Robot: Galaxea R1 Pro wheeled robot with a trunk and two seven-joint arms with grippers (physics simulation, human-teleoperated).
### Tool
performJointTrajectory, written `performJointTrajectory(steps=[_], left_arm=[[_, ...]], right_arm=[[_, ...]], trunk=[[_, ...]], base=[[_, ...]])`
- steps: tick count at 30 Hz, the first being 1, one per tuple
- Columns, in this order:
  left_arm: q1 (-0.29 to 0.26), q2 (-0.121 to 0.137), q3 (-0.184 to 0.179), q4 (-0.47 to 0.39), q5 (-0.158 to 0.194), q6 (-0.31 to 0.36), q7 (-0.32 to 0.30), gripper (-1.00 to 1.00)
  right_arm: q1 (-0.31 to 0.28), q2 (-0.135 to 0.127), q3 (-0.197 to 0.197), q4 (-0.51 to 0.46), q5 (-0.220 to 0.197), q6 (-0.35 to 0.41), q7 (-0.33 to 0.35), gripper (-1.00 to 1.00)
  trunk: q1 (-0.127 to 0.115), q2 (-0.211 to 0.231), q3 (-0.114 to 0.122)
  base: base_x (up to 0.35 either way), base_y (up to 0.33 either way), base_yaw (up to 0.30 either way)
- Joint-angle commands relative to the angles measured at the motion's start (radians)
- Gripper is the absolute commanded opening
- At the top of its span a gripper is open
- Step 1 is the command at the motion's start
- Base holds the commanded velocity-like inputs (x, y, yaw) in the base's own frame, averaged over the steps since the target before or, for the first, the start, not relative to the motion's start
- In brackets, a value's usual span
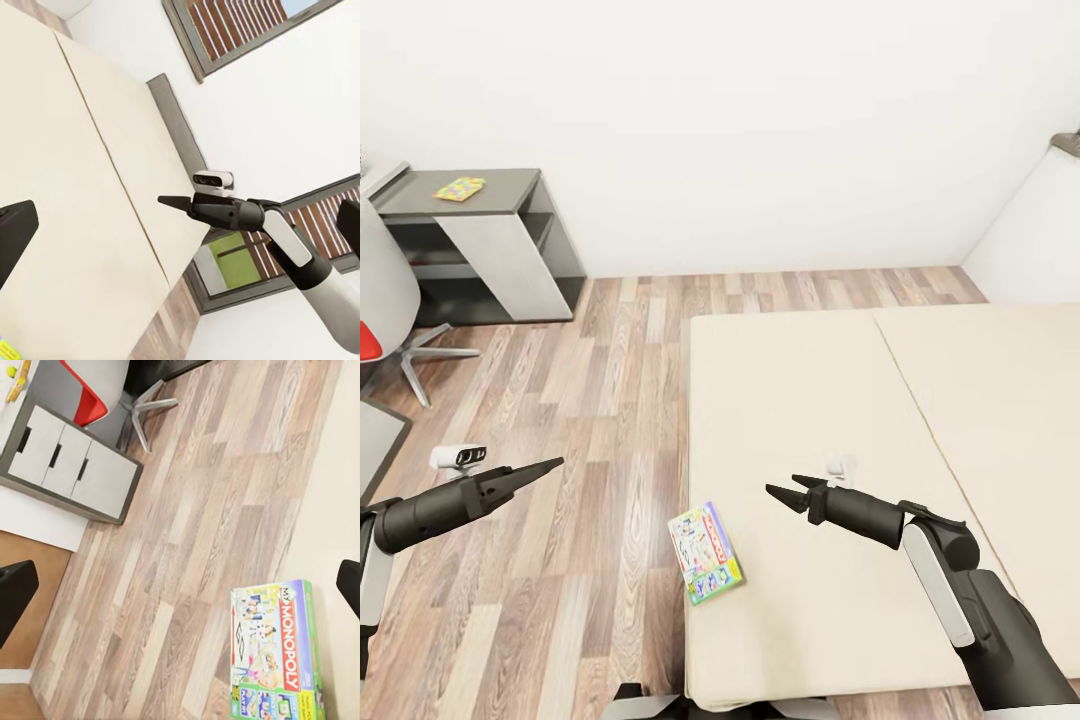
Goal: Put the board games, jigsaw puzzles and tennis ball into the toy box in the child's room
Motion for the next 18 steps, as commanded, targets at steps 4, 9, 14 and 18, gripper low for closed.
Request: performJointTrajectory(steps=[4, 9, 14, 18], left_arm=[[-0.001, 0.001, 0.001, 0.0, -0.003, 0.011, -0.004, 1.0], [-0.001, 0.002, 0.002, 0.006, -0.004, 0.01, -0.004, 1.0], [-0.001, 0.0, 0.0, 0.02, -0.005, 0.009, -0.002, 1.0], [-0.001, -0.002, -0.001, 0.028, -0.007, 0.006, 0.0, 1.0]], right_arm=[[-0.001, 0.0, 0.001, 0.002, -0.007, 0.005, -0.007, 1.0], [-0.001, 0.0, 0.002, 0.015, -0.005, 0.004, -0.01, 1.0], [-0.001, 0.001, 0.002, 0.029, -0.004, 0.003, -0.011, 1.0], [-0.001, 0.001, 0.001, 0.041, -0.003, 0.002, -0.011, 1.0]], trunk=[[0.001, -0.002, 0.005], [0.001, -0.002, 0.013], [0.001, -0.002, 0.021], [0.001, -0.002, 0.027]], base=[[0.0, 0.0, 0.0], [0.0, 0.0, 0.0], [0.0, 0.0, 0.0], [0.0, 0.0, 0.0]])
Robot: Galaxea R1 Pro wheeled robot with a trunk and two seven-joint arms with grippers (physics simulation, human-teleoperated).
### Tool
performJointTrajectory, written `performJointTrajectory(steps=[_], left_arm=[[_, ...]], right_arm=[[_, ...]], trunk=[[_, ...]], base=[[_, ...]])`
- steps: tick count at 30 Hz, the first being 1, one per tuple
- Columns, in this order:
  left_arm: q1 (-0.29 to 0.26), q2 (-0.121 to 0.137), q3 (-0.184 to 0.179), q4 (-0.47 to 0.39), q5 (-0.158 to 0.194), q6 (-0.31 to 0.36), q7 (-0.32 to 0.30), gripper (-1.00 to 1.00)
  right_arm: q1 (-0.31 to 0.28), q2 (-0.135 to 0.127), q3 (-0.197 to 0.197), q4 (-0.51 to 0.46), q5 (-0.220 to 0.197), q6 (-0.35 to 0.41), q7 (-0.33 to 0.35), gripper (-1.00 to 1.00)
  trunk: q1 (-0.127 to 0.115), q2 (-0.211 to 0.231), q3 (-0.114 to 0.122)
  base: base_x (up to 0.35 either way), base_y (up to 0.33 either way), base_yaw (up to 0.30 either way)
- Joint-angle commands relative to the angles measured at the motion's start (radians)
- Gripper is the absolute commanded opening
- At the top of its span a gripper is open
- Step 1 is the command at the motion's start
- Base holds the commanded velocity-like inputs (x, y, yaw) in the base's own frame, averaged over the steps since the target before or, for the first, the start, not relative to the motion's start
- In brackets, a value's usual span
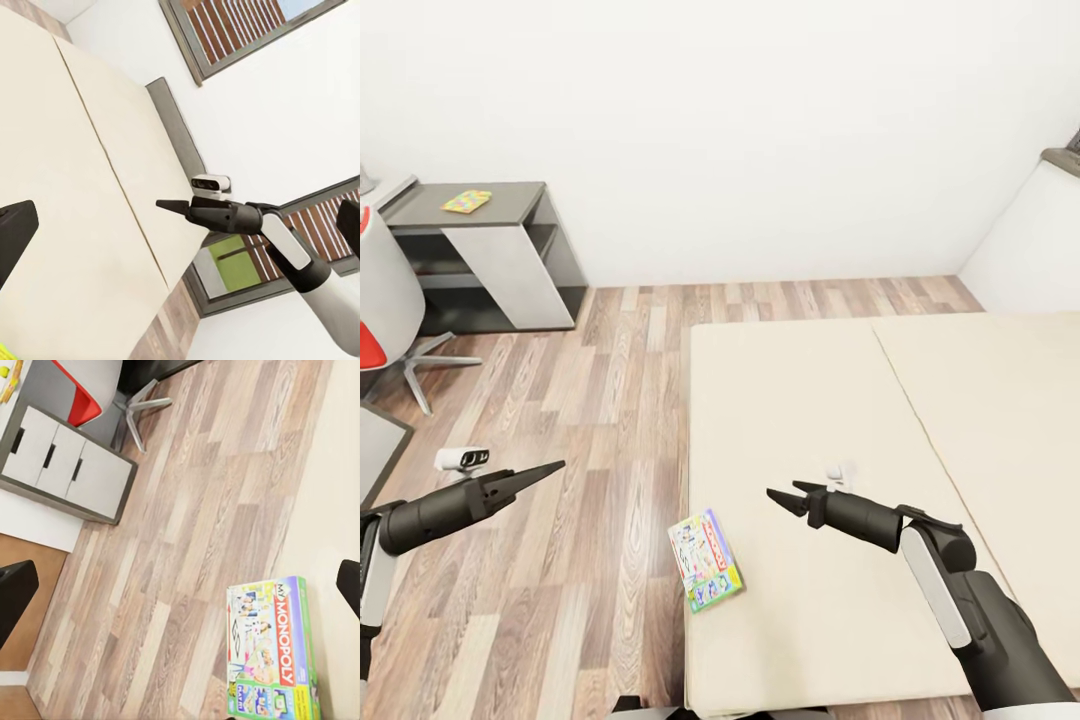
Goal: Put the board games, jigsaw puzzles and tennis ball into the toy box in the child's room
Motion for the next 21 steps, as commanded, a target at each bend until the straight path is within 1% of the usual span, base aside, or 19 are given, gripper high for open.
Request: performJointTrajectory(steps=[1, 10, 16, 21], left_arm=[[-0.001, -0.001, 0.0, 0.001, -0.001, 0.007, -0.004, 1.0], [0.0, -0.006, -0.005, 0.008, -0.003, -0.005, 0.0, 1.0], [0.0, -0.007, -0.035, 0.028, -0.009, -0.034, 0.02, 1.0], [0.0, -0.006, -0.043, 0.036, -0.01, -0.043, 0.034, 1.0]], right_arm=[[-0.001, -0.001, 0.0, 0.002, -0.006, 0.007, -0.002, 1.0], [-0.001, -0.002, -0.009, 0.025, -0.01, 0.005, -0.001, 1.0], [-0.001, -0.001, -0.006, 0.056, -0.007, -0.017, -0.002, 1.0], [-0.001, -0.002, -0.01, 0.062, -0.008, -0.022, 0.0, 1.0]], trunk=[[0.001, -0.002, 0.0], [0.001, -0.002, 0.015], [0.001, -0.002, 0.024], [0.001, -0.002, 0.032]], base=[[0.0, 0.0, 0.0], [0.0, 0.0, 0.0], [0.0, 0.0, 0.0], [0.0, 0.0, 0.0]])
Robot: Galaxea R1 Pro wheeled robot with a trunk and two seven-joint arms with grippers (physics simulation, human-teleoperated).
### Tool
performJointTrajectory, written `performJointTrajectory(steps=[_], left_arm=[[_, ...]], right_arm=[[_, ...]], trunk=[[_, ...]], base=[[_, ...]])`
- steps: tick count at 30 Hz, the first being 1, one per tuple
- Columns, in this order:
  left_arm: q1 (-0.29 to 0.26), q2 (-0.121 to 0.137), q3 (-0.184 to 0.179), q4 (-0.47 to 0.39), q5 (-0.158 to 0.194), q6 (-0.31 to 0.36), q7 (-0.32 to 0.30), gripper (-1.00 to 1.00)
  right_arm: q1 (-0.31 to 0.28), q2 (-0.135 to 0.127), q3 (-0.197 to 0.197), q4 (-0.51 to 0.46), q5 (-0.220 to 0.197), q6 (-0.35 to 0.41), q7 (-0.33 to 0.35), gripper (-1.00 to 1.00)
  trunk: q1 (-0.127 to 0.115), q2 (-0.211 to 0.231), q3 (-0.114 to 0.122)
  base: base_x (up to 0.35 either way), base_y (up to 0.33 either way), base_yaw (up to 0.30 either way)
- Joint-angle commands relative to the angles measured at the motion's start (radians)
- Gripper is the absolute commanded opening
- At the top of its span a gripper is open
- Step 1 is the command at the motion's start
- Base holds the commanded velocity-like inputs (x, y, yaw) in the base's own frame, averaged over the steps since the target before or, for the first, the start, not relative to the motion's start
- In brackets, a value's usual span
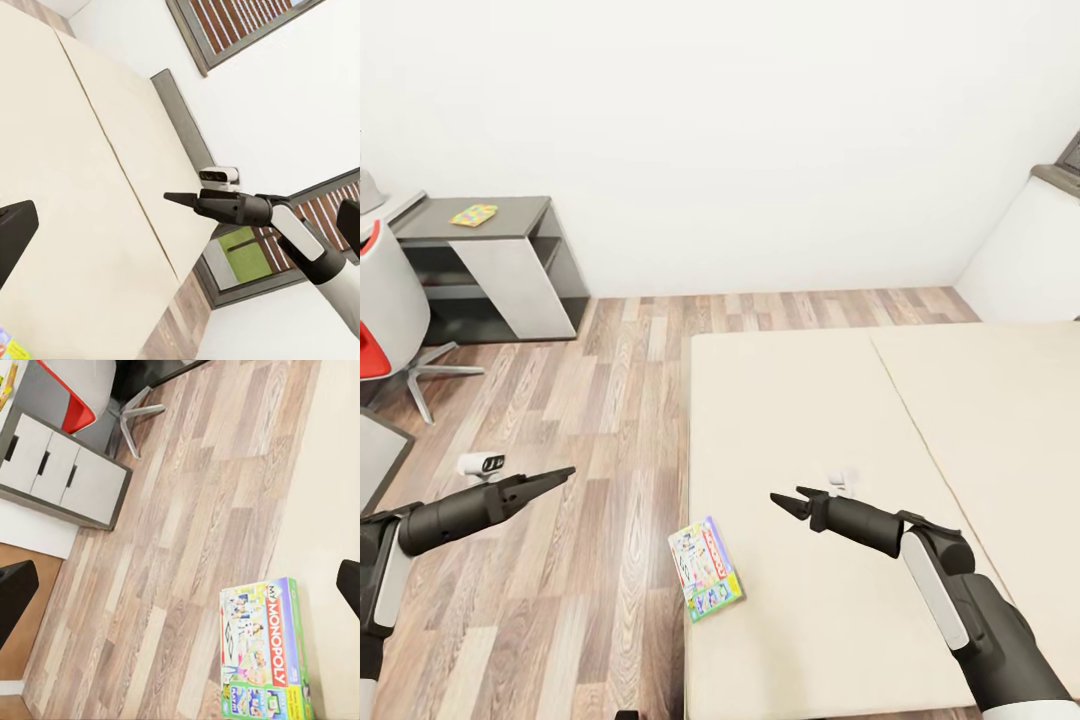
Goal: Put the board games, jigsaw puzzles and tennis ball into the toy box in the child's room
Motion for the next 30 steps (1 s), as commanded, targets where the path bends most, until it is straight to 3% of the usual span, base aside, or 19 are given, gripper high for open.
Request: performJointTrajectory(steps=[1, 30], left_arm=[[0.0, 0.0, 0.0, 0.0, -0.001, 0.01, -0.003, 1.0], [-0.001, 0.01, 0.012, 0.002, 0.001, 0.008, -0.005, 1.0]], right_arm=[[-0.001, -0.001, 0.0, 0.0, -0.007, 0.006, -0.001, 1.0], [-0.001, -0.002, 0.001, -0.006, -0.007, 0.005, -0.003, 1.0]], trunk=[[0.001, -0.002, 0.0], [0.001, -0.002, 0.047]], base=[[0.0, 0.0, 0.0], [0.0, 0.0, 0.0]])
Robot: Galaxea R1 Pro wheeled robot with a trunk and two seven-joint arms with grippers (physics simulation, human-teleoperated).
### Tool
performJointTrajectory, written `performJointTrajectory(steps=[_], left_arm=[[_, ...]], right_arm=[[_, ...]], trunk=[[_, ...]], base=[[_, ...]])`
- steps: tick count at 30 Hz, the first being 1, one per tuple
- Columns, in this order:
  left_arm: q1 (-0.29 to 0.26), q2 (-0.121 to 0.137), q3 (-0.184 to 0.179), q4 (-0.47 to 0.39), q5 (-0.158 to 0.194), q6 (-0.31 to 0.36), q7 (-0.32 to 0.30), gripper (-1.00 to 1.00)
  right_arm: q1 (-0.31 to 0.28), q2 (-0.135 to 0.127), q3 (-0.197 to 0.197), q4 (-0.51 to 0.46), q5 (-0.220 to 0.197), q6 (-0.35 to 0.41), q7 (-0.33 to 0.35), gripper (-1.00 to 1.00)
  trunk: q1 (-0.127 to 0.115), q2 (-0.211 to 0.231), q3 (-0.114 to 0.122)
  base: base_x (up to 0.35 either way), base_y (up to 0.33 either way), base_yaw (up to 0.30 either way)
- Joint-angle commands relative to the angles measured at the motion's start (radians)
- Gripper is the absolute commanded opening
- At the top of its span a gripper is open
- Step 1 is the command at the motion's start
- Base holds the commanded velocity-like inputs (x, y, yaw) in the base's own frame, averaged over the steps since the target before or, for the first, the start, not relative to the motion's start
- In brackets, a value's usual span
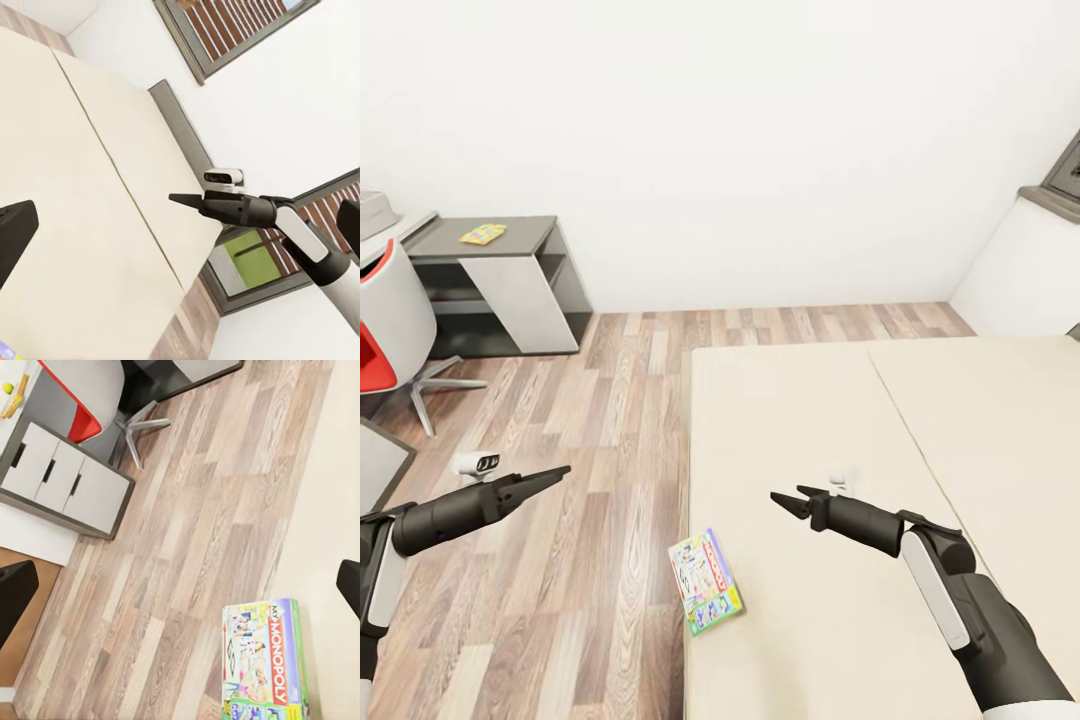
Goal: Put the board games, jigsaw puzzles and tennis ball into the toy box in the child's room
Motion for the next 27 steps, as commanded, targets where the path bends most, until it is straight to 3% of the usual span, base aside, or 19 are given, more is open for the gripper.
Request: performJointTrajectory(steps=[1, 27], left_arm=[[-0.001, 0.0, 0.001, 0.0, -0.001, 0.011, -0.003, 1.0], [-0.001, -0.003, 0.001, 0.0, 0.001, 0.01, -0.004, 1.0]], right_arm=[[-0.001, 0.0, 0.001, 0.0, -0.006, 0.007, -0.002, 1.0], [-0.001, -0.001, 0.004, -0.004, -0.005, 0.006, -0.02, 1.0]], trunk=[[0.001, -0.002, 0.0], [0.001, -0.002, 0.042]], base=[[0.0, 0.0, 0.0], [0.0, 0.0, 0.0]])
